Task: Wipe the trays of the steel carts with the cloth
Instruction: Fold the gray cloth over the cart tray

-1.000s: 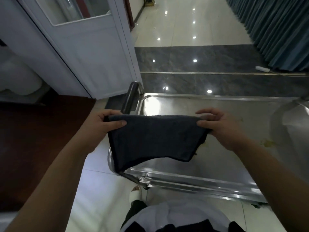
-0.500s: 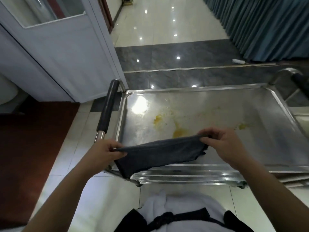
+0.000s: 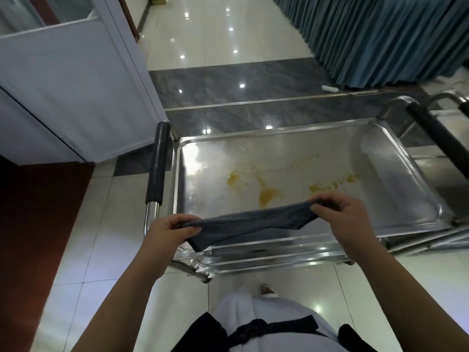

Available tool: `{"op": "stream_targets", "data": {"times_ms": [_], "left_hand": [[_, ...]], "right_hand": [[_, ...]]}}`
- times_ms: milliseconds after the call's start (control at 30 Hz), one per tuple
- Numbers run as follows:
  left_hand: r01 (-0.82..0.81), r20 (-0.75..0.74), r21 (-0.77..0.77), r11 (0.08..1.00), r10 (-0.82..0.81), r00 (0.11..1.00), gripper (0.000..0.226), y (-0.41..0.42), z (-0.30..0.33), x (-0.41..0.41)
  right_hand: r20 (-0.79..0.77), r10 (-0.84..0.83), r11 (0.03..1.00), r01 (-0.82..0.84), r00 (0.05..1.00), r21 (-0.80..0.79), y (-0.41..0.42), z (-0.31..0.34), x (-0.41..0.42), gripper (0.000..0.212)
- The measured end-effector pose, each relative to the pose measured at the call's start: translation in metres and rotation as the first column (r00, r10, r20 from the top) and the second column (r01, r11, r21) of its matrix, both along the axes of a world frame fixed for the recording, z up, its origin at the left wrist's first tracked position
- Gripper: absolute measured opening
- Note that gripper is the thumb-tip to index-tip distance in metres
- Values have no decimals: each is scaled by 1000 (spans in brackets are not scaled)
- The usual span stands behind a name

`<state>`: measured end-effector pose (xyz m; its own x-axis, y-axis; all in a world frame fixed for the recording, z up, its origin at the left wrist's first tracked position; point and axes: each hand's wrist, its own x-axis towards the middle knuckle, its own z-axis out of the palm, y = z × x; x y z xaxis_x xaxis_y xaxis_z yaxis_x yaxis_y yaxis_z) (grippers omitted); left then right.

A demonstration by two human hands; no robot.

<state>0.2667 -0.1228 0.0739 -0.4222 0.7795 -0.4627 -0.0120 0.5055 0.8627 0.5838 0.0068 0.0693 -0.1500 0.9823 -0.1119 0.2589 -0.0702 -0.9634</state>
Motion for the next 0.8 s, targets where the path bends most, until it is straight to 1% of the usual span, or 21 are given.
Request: {"op": "stream_targets", "data": {"times_ms": [100,167,233,300,367,400,433,500,533,567,633,667,700,733,767,800], "left_hand": [[10,75,-30,1000,-8,997,23,3,-4,-7],[15,94,-24,1000,-12,996,25,5,-7,-10],[25,66,-12,1000,-24,998,24,6,-9,-13],[70,38,-2,998,-70,997,26,7,-12,-15],[198,-16,-16,980,-199,980,34,7,-13,-16],[294,-95,-45,955,-298,950,37,8,-16,-16],[393,-216,-95,915,-405,889,37,9,-19,-17],[537,-452,-201,819,-564,691,30,11,-25,-15],[572,-525,-223,789,-592,611,25,12,-25,-13],[592,-568,-224,774,-598,566,18,14,-26,-12],[602,-608,-204,772,-582,540,9,17,-23,-12],[595,-595,-179,784,-568,569,8,17,-19,-14],[570,-542,-130,811,-540,644,10,18,-13,-15],[529,-460,-63,847,-495,737,13,18,-4,-17],[475,-355,19,880,-438,826,13,18,7,-17],[407,-223,111,907,-376,899,13,18,20,-18]], "right_hand": [[82,8,1000,-8,997,-2,-4,0,1,24],[128,10,1000,-9,992,-8,-7,0,1,27],[170,4,1000,-5,985,5,-9,-3,4,31],[179,-10,1000,8,984,10,-13,-6,6,34],[201,-22,999,17,979,28,-15,-7,7,33],[232,-20,999,10,973,41,-16,-8,7,31],[269,-20,998,5,963,57,-17,-9,7,30],[330,-29,996,1,943,86,-20,-12,7,30],[356,-30,994,-10,934,109,-22,-15,7,31],[376,-29,990,-26,926,140,-24,-17,7,30],[370,-42,984,-26,928,177,-25,-19,8,29],[331,-53,986,-3,942,169,-25,-17,8,29],[266,-56,990,20,962,136,-25,-14,8,31],[168,-47,996,33,985,87,-23,-7,9,33],[36,-30,999,29,999,29,-22,4,11,37],[-121,-3,1000,-1,993,-28,-20,18,13,40]]}}
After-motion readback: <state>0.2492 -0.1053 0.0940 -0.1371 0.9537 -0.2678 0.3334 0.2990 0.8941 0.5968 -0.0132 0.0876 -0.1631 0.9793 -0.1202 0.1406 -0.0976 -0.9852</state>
